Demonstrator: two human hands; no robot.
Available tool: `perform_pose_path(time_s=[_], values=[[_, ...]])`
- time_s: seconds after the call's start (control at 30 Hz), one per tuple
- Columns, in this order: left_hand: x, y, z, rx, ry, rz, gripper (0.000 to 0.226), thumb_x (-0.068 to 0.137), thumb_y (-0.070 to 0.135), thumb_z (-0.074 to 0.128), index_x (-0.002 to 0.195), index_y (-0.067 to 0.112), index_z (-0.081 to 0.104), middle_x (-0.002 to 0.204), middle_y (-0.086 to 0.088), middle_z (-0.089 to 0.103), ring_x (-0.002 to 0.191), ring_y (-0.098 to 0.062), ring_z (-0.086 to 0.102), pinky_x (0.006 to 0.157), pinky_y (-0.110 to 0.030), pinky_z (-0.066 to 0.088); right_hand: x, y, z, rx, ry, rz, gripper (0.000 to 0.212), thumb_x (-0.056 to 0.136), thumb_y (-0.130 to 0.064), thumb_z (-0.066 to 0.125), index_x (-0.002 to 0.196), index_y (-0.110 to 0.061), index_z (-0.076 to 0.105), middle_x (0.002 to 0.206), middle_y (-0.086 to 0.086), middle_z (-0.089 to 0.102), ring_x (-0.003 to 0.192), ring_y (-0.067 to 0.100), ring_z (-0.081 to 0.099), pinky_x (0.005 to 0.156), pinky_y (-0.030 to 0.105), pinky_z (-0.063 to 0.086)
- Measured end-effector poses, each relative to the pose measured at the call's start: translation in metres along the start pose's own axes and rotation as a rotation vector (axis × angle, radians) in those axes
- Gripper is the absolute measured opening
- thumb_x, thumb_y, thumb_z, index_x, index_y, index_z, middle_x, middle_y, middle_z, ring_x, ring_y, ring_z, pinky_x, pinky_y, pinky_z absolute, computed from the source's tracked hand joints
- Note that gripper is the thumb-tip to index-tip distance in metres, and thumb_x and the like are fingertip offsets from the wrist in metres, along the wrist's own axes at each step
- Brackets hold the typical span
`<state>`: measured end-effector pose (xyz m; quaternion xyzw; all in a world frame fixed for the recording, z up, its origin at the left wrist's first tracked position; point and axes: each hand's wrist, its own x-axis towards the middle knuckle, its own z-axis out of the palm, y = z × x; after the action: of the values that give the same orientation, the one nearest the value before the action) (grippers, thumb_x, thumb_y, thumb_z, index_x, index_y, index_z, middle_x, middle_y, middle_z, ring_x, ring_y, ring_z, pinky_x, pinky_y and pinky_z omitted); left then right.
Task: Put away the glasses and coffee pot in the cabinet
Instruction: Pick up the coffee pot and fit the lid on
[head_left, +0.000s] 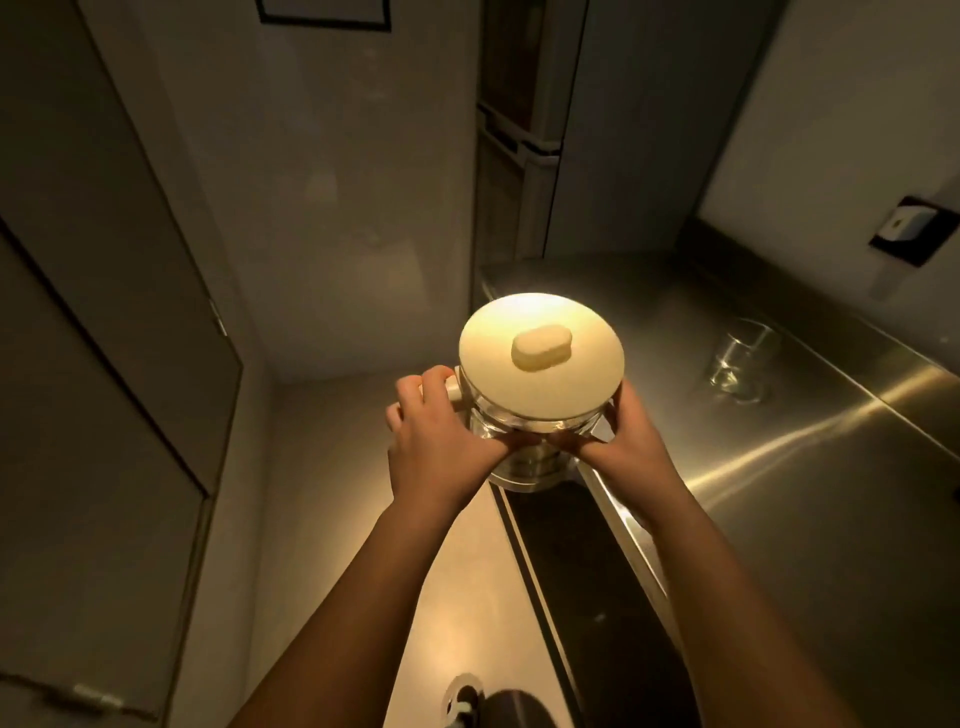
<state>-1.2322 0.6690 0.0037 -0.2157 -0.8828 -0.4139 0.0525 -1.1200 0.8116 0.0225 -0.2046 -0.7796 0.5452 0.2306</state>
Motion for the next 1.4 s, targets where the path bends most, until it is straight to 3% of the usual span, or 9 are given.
perform_pose_path(time_s=[0.07, 0.17, 0.3, 0.4, 0.57, 0.73, 1.07, 1.23, 1.4], values=[[0.044, 0.002, 0.017, -0.022, 0.004, -0.005, 0.086, 0.056, 0.06, 0.083, 0.126, 0.031, 0.041, 0.127, 0.006, 0.039, 0.113, -0.016, 0.042, 0.082, -0.032, 0.053, 0.046, 0.003, -0.001, 0.016, 0.023, 0.012, 0.079, 0.076, -0.014, 0.077, 0.139, -0.033, 0.035, 0.134, -0.013, 0.045, 0.11, -0.002, 0.047, 0.072, 0.006, 0.045], [0.107, 0.009, 0.043, -0.003, -0.024, 0.021, 0.085, 0.057, 0.057, 0.083, 0.126, 0.032, 0.04, 0.129, 0.007, 0.039, 0.115, -0.015, 0.042, 0.087, -0.033, 0.052, 0.109, 0.008, -0.005, -0.013, 0.096, 0.037, 0.073, 0.081, -0.01, 0.072, 0.137, -0.036, 0.034, 0.126, -0.017, 0.043, 0.101, -0.005, 0.047, 0.076, 0.01, 0.042], [0.172, 0.016, 0.072, 0.005, -0.079, 0.039, 0.086, 0.061, 0.052, 0.083, 0.13, 0.029, 0.038, 0.134, 0.004, 0.036, 0.119, -0.016, 0.04, 0.09, -0.032, 0.047, 0.177, 0.022, -0.011, -0.13, 0.151, 0.091, 0.077, 0.082, -0.009, 0.072, 0.144, -0.03, 0.032, 0.141, -0.009, 0.044, 0.124, 0.007, 0.045, 0.091, 0.022, 0.042], [0.212, 0.02, 0.092, 0.007, -0.123, 0.048, 0.086, 0.063, 0.051, 0.082, 0.132, 0.027, 0.037, 0.136, 0.002, 0.035, 0.121, -0.017, 0.039, 0.093, -0.034, 0.047, 0.218, 0.036, -0.014, -0.171, 0.167, 0.116, 0.082, 0.081, -0.006, 0.072, 0.146, -0.029, 0.029, 0.146, -0.005, 0.042, 0.133, 0.016, 0.042, 0.084, 0.011, 0.04], [0.275, 0.023, 0.127, -0.023, -0.197, 0.073, 0.085, 0.064, 0.052, 0.082, 0.133, 0.028, 0.037, 0.138, 0.001, 0.034, 0.123, -0.018, 0.038, 0.097, -0.034, 0.044, 0.276, 0.051, -0.019, -0.122, 0.203, 0.151, 0.084, 0.081, -0.017, 0.075, 0.147, -0.032, 0.027, 0.147, -0.006, 0.041, 0.134, 0.014, 0.039, 0.101, 0.03, 0.037], [0.34, 0.022, 0.168, -0.091, -0.291, 0.115, 0.087, 0.063, 0.059, 0.08, 0.133, 0.029, 0.037, 0.137, 0.001, 0.033, 0.124, -0.017, 0.037, 0.096, -0.03, 0.04, 0.338, 0.068, -0.024, -0.135, 0.259, 0.184, 0.086, 0.074, -0.024, 0.08, 0.143, -0.034, 0.03, 0.146, -0.005, 0.04, 0.128, 0.008, 0.037, 0.096, 0.025, 0.032], [0.454, 0.016, 0.235, -0.157, -0.459, 0.252, 0.076, 0.069, 0.051, 0.08, 0.13, 0.025, 0.042, 0.127, 0.0, 0.036, 0.119, -0.021, 0.041, 0.092, -0.028, 0.039, 0.439, 0.105, -0.035, -0.133, 0.365, 0.337, 0.085, 0.073, -0.014, 0.08, 0.144, -0.028, 0.035, 0.139, -0.007, 0.048, 0.131, 0.016, 0.041, 0.103, 0.033, 0.037], [0.483, 0.018, 0.263, -0.162, -0.502, 0.263, 0.072, 0.072, 0.052, 0.078, 0.128, 0.025, 0.042, 0.125, 0.0, 0.038, 0.115, -0.02, 0.045, 0.089, -0.026, 0.041, 0.47, 0.12, -0.046, -0.15, 0.381, 0.373, 0.084, 0.072, -0.018, 0.081, 0.142, -0.031, 0.037, 0.139, -0.007, 0.047, 0.13, 0.014, 0.041, 0.103, 0.033, 0.037], [0.488, 0.024, 0.278, -0.172, -0.513, 0.263, 0.069, 0.073, 0.053, 0.075, 0.127, 0.025, 0.043, 0.12, 0.0, 0.038, 0.112, -0.019, 0.046, 0.086, -0.026, 0.042, 0.481, 0.128, -0.06, -0.135, 0.364, 0.373, 0.08, 0.074, -0.01, 0.079, 0.141, -0.027, 0.039, 0.135, -0.008, 0.051, 0.127, 0.011, 0.044, 0.102, 0.03, 0.038]])
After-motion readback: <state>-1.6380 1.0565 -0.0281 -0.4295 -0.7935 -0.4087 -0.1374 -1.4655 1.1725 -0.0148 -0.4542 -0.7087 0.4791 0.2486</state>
